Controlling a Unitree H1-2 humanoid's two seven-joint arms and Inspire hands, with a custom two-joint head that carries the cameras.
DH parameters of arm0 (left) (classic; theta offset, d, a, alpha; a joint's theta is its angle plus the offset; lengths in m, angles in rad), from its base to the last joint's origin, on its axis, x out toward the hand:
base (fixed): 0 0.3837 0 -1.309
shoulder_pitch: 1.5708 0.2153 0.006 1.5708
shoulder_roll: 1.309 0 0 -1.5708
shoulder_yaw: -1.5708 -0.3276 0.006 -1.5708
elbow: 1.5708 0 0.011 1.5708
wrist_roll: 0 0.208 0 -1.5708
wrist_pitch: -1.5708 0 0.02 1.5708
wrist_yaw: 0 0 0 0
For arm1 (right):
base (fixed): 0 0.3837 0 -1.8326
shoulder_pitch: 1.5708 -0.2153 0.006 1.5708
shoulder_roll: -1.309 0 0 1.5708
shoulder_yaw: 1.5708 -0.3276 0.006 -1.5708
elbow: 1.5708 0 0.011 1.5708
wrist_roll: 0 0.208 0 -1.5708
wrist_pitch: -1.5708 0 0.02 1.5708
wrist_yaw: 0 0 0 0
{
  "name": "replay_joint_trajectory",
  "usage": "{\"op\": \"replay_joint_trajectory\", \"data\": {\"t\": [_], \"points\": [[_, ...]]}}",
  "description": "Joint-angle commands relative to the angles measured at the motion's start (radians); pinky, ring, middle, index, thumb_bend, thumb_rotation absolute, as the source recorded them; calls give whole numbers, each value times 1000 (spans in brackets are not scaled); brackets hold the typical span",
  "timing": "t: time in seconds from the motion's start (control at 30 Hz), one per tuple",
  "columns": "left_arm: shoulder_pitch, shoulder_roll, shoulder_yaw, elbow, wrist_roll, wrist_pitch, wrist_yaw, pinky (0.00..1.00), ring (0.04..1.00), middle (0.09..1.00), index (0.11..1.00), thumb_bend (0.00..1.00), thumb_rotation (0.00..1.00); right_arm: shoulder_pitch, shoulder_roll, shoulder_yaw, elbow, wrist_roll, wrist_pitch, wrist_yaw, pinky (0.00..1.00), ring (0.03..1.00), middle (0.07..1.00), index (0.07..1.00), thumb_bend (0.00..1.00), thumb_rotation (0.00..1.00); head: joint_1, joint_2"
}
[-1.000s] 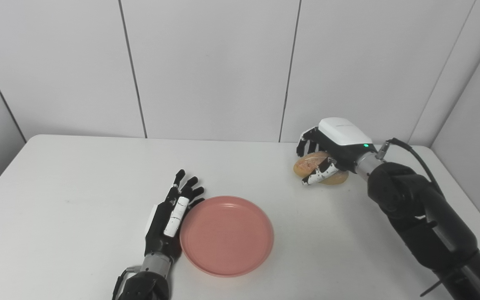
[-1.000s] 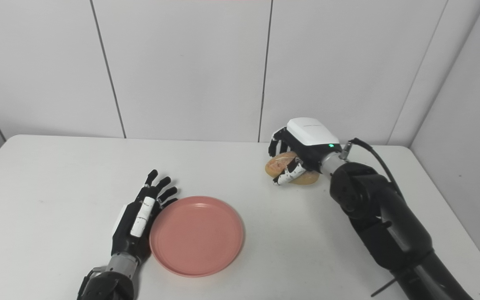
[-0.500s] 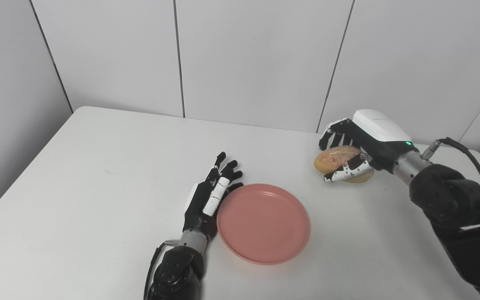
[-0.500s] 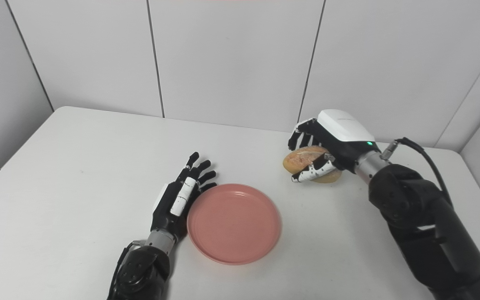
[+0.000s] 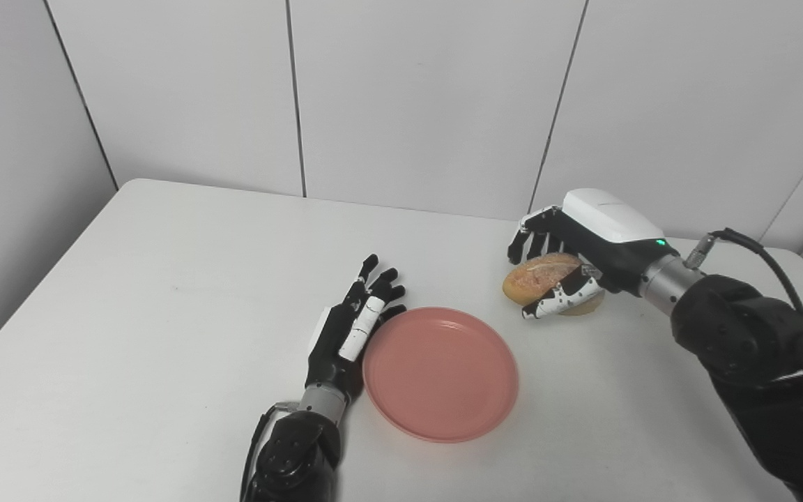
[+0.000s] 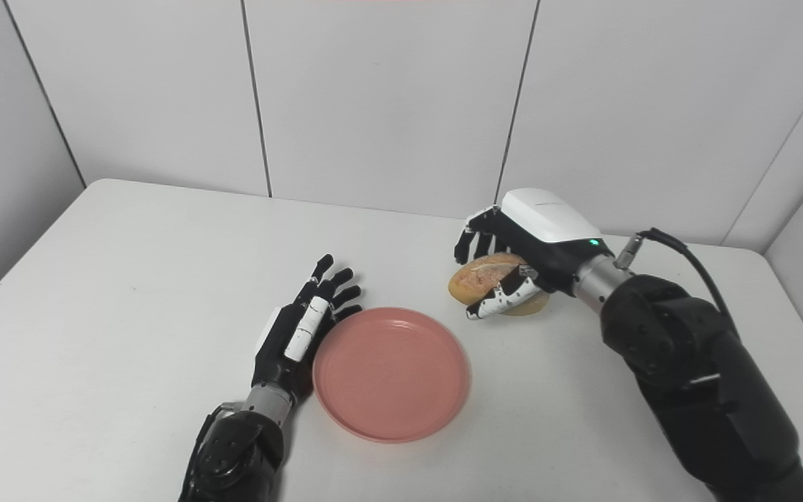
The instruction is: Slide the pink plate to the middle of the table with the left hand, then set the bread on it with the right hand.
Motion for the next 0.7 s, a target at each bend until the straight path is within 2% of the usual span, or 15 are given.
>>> {"op": "replay_joint_trajectory", "data": {"t": [0.0,0.3,0.5,0.67], "points": [[1,-3,-2,-2,-9,40,-5,805,868,920,964,894,718,-63,3,-1,-42,-8,-11,9,307,375,455,505,529,0,-12,-2],[8,7,2,-16,-11,52,-1,764,855,909,950,907,716,-73,57,33,-83,-40,19,71,307,366,450,508,528,0,-41,-13],[12,11,5,-14,-14,48,-6,784,855,910,945,918,716,-77,87,53,-59,-43,-14,84,284,364,452,511,527,0,-46,-23],[16,11,5,-28,-10,60,2,776,853,910,953,911,724,-70,109,81,-59,-57,1,101,292,371,457,503,529,0,-44,-24]]}}
